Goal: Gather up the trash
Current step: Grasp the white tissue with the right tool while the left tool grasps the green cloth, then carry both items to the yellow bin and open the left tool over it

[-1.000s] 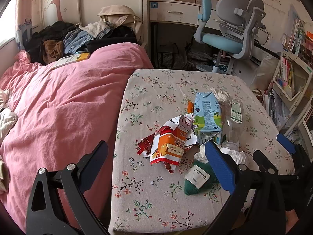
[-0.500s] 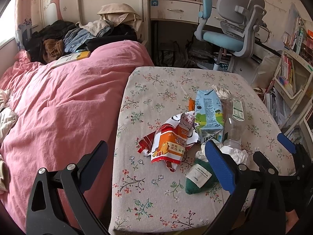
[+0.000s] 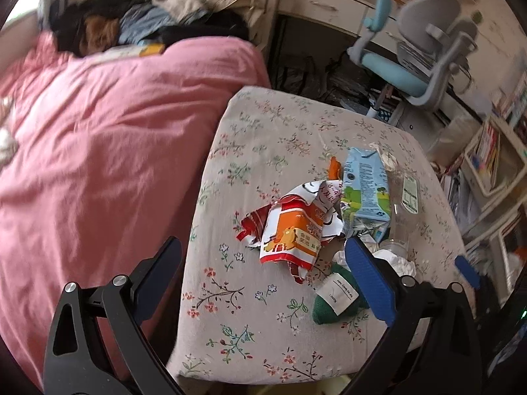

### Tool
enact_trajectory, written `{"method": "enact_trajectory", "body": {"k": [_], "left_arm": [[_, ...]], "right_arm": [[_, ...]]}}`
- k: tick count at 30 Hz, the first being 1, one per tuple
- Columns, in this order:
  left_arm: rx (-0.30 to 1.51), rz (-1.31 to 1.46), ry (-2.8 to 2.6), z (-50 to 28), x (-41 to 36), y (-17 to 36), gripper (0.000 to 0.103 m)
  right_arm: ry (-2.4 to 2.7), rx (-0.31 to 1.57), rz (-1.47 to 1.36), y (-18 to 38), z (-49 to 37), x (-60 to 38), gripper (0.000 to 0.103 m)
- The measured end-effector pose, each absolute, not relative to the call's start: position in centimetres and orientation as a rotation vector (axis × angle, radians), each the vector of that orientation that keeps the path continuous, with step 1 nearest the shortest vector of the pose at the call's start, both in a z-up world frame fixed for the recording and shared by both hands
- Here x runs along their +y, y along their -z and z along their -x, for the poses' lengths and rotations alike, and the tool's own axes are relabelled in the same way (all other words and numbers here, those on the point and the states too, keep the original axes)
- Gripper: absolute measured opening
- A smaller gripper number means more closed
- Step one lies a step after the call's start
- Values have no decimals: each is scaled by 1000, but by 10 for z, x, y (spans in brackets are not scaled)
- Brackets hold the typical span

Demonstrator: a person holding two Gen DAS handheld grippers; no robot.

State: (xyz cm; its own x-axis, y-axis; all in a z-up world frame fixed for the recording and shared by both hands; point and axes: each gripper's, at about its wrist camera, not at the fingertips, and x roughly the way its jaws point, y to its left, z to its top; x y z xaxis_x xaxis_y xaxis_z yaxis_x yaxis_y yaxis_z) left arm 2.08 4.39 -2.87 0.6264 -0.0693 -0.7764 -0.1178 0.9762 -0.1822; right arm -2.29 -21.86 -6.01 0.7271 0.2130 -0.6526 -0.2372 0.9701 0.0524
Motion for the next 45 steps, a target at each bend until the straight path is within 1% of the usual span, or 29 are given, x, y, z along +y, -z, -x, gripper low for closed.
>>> {"method": "enact_trajectory", "body": {"k": [8, 9, 11, 13, 14, 15, 16, 17, 18, 19, 22, 25, 28, 31, 33, 34, 36, 37, 40, 42, 44, 45], "left_arm": [[939, 294, -31, -30, 44, 42, 96], [948, 277, -25, -31, 40, 44, 96], [967, 213, -11, -32, 29, 47, 96], [984, 147, -2, -32, 19, 51, 96], [992, 121, 7, -32, 15, 52, 96], [1000, 103, 16, -32, 11, 53, 96], [1007, 87, 27, -32, 8, 54, 96], [1010, 78, 43, -32, 4, 54, 96], [1011, 76, 64, -31, 3, 53, 96], [1016, 70, 99, -29, -2, 52, 96], [1017, -5, 166, -24, -19, 50, 96], [1041, -79, 179, -27, -38, 61, 96], [1078, -83, 176, -33, -48, 72, 95], [1092, -105, 161, -39, -58, 80, 92], [1103, -108, 156, -42, -62, 87, 86], [1115, -106, 153, -44, -64, 91, 79], [1138, -74, 164, -48, -64, 98, 69], [1147, -56, 168, -49, -64, 101, 60], [1148, -35, 210, -47, -67, 100, 42], [1135, -47, 203, -43, -66, 96, 37], [1124, -38, 201, -40, -61, 90, 28], [1126, -21, 203, -39, -57, 88, 28]], "right_arm": [[-317, 801, 29, 73, 18, -209, 96], [-323, 809, 34, 75, 18, -207, 94], [-341, 841, 44, 82, 14, -204, 84], [-367, 888, 30, 90, 10, -202, 67], [-383, 913, 19, 94, 8, -201, 60], [-396, 929, 11, 97, 7, -201, 46], [-404, 937, 8, 97, 8, -201, 35], [-416, 937, 5, 95, 9, -202, 30], [-429, 930, 2, 93, 11, -202, 21], [-446, 920, 1, 88, 14, -204, 15], [-480, 899, 8, 78, 21, -209, 10], [-498, 878, 17, 72, 29, -217, 10], [-483, 863, 14, 66, 31, -228, 10], [-456, 855, -30, 64, 28, -247, 10], [-447, 854, -79, 63, 27, -258, 10], [-444, 853, -96, 63, 27, -262, 10], [-441, 849, -111, 61, 28, -267, 10], [-441, 848, -110, 60, 28, -267, 10], [-453, 844, -102, 59, 31, -265, 10], [-469, 840, -101, 56, 34, -264, 11], [-488, 835, -105, 52, 40, -265, 11], [-498, 834, -105, 50, 44, -264, 11]]}}
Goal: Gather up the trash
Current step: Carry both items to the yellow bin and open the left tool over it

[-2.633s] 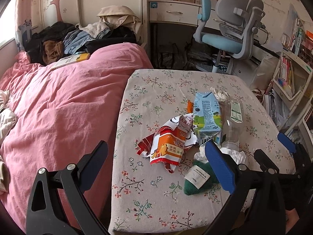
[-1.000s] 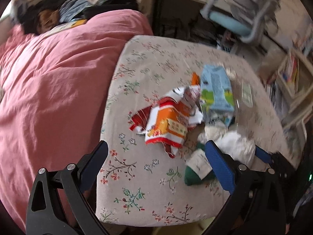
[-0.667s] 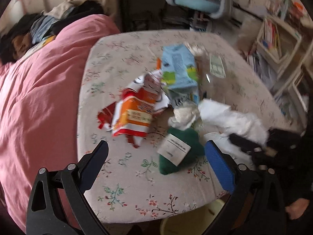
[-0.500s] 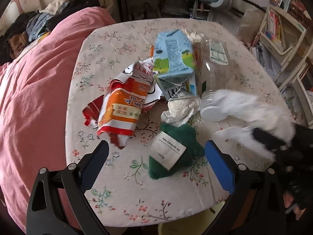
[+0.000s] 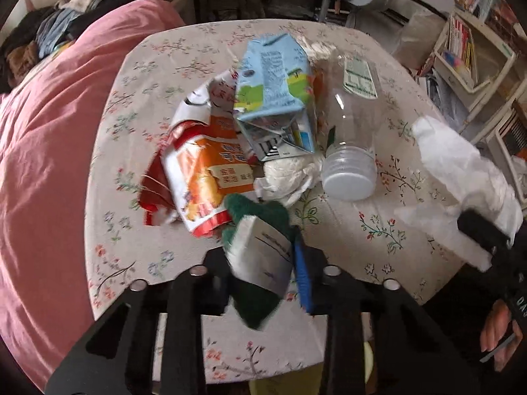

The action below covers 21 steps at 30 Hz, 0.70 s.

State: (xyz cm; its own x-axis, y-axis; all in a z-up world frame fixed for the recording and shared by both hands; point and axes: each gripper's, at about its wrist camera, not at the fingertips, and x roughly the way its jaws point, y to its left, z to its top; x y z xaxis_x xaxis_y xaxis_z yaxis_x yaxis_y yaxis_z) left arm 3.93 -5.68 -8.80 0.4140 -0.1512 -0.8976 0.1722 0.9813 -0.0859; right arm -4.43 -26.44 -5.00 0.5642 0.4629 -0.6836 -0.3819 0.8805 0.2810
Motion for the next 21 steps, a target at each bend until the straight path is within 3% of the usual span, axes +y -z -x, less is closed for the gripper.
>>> {"method": "enact_trajectory", "body": {"k": [5, 18, 20, 21], "left_arm": [[1101, 44, 249, -25, -34, 63, 26], [995, 72, 361, 6, -7, 19, 26], [987, 78, 401, 15, -5, 15, 26], [987, 82, 411, 18, -5, 15, 26]], "right_arm": [[-594, 845, -117, 48, 82, -254, 11], [-727, 1137, -9, 116, 154, -186, 11], [-724, 1173, 40, 123, 162, -178, 18], [-716, 1187, 63, 126, 166, -177, 33]]}}
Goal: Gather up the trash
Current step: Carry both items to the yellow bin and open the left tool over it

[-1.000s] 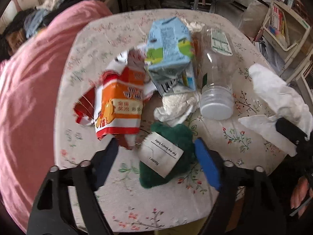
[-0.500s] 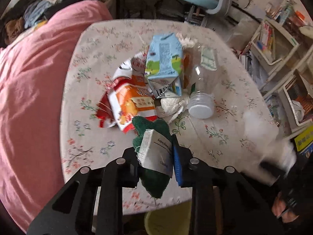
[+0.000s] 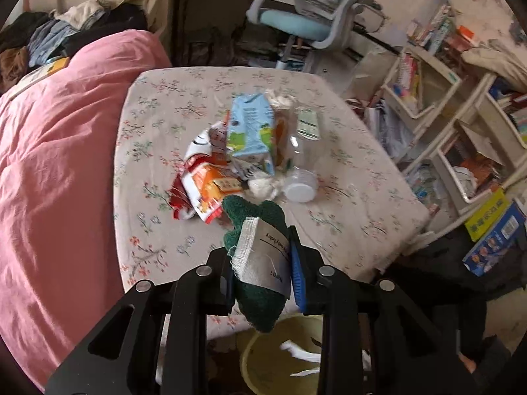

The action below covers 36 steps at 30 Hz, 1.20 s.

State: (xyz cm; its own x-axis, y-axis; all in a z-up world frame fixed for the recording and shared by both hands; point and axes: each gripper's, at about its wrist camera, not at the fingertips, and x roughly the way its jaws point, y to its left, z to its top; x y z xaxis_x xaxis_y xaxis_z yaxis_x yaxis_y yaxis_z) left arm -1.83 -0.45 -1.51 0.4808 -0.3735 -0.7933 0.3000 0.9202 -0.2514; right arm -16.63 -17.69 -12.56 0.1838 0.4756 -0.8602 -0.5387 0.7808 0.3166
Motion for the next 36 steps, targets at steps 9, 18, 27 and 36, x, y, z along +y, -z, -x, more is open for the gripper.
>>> {"method": "enact_trajectory", "body": {"k": [9, 18, 27, 36], "left_arm": [[1105, 64, 539, 79, -19, 50, 26], [1281, -173, 469, 116, -57, 98, 55], [1193, 151, 309, 92, -2, 63, 65], [1095, 248, 303, 88, 23, 33, 73]], "right_arm": [[-513, 1165, 60, 122, 173, -211, 60], [-386, 1106, -88, 107, 177, -252, 69], [-967, 1400, -126, 172, 218, -119, 68], [-959, 1862, -239, 274, 213, -79, 68]]}}
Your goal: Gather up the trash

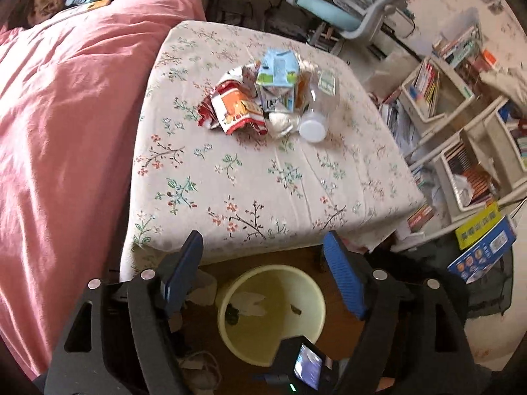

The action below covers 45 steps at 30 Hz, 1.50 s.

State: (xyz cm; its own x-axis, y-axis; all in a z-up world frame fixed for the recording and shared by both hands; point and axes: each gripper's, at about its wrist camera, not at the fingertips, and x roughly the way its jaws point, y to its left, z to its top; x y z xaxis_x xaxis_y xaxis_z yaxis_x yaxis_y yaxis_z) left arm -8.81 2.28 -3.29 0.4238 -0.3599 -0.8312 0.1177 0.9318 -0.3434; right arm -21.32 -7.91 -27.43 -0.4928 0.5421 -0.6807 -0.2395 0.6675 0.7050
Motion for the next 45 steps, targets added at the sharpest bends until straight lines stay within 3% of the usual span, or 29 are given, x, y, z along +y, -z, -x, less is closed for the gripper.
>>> {"method": "enact_trajectory", "body": {"k": [9, 13, 18, 20, 23, 25, 27, 31, 33, 45], "left_arm": [[1053, 328, 293, 90, 47, 23, 75], [1053, 329, 292, 89, 47, 23, 75], [1051, 348, 292, 90, 50, 23, 75], [1042, 367, 290, 91, 54, 21, 75], [1010, 392, 279, 92, 63, 12, 75], [979, 394, 259, 94, 70, 4, 75], [942, 372, 213, 96, 79, -3, 76], [887, 373, 123, 99, 101, -12, 79], [878, 391, 123, 96, 107, -15, 79], [869, 466, 131, 89, 126, -16, 81]], "right_arm": [[-845, 1970, -275, 298, 214, -93, 68], [-752, 1945, -240, 294, 207, -101, 57], [-481, 1849, -113, 282, 188, -136, 56], [-434, 1798, -21, 274, 186, -138, 58], [-620, 1742, 149, 263, 200, -94, 72], [-719, 1690, 327, 270, 212, -57, 76], [-763, 1581, 544, 291, 220, -23, 85], [-724, 1457, 752, 345, 224, 14, 87], [-686, 1555, 684, 377, 214, 21, 87], [-515, 1506, 612, 490, 149, 9, 86]]}}
